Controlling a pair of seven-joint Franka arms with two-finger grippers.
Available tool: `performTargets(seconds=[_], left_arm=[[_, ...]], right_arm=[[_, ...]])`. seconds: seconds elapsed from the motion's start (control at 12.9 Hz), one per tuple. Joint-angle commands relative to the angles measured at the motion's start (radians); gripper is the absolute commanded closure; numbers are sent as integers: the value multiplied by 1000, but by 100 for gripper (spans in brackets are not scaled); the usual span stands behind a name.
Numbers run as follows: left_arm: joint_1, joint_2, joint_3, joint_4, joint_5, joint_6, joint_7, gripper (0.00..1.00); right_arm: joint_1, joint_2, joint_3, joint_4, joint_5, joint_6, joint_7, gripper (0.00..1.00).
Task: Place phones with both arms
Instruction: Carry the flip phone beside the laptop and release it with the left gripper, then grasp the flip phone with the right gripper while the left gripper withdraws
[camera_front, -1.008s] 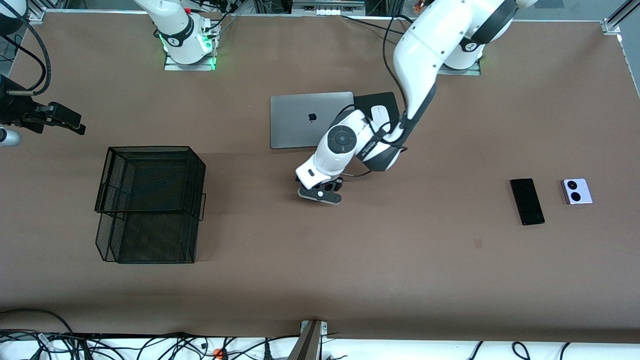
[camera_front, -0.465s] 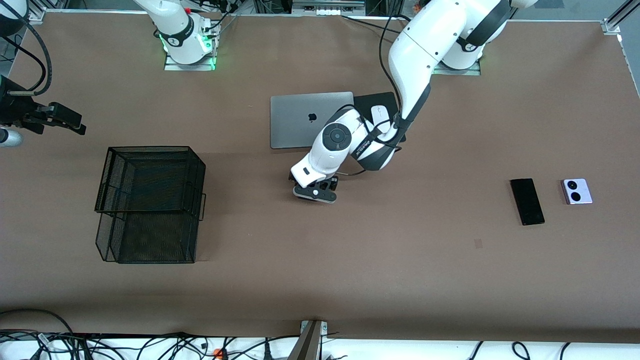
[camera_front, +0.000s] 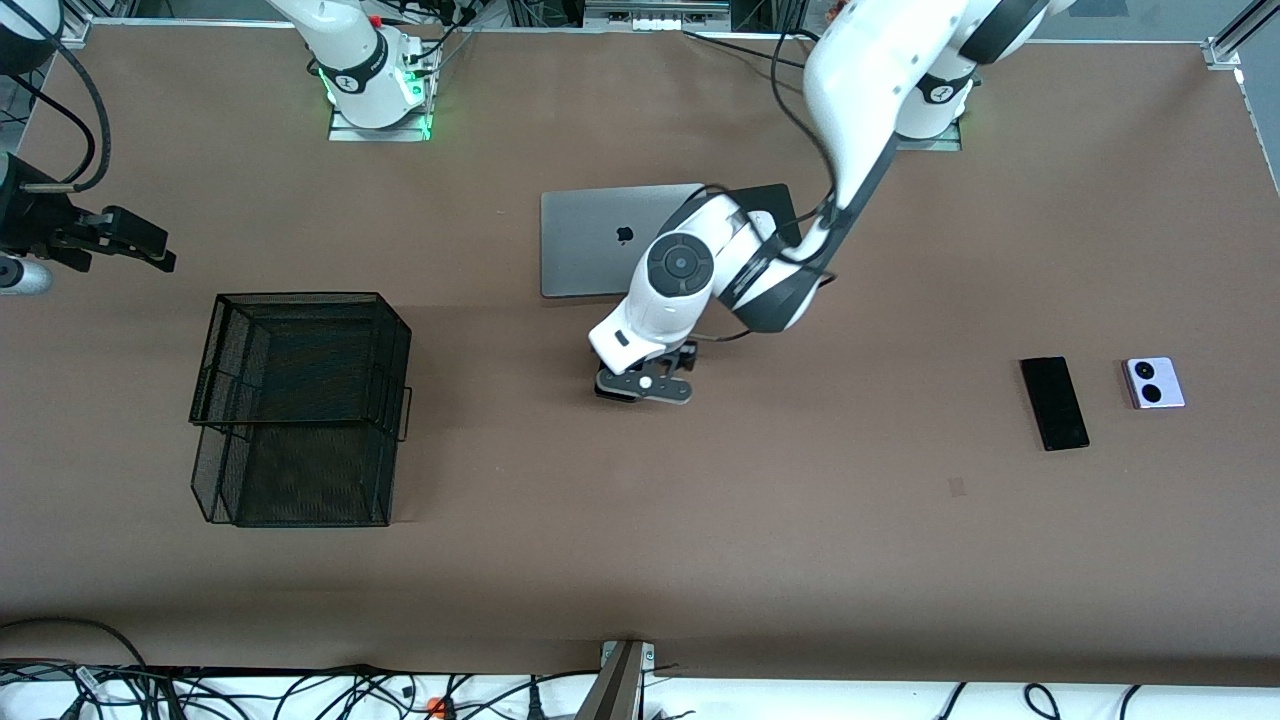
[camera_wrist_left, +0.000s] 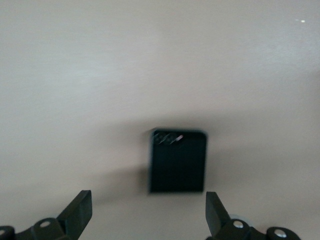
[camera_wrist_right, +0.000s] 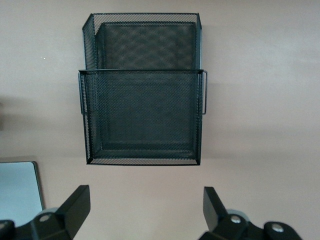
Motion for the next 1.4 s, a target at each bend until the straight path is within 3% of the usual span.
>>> performTargets(seconds=[0.0, 0.16, 0.31, 0.47, 0.7, 1.09, 1.32], left_arm=[[11, -138, 26, -22, 114, -226, -7, 0], [50, -235, 26, -22, 191, -365, -4, 0], [129, -318, 23, -17, 192, -461, 13, 0], [208, -393, 22, -20, 176, -560, 181, 0], [330, -505, 13, -40, 135, -675, 209, 0], [483, -522, 16, -12, 116, -706, 362, 0], [505, -495, 45, 46, 130, -701, 539, 0]], right_arm=[[57, 25, 2, 5, 7, 32, 17, 0], [134, 59, 2, 5, 5, 75, 145, 0], [238, 103, 2, 7, 8, 129, 282, 0], [373, 160, 2, 11, 2, 198, 469, 0], [550, 307, 2, 104, 2, 276, 753, 0], [752, 579, -1, 336, -74, 308, 1081, 0], [786, 648, -1, 339, -76, 377, 1186, 0]])
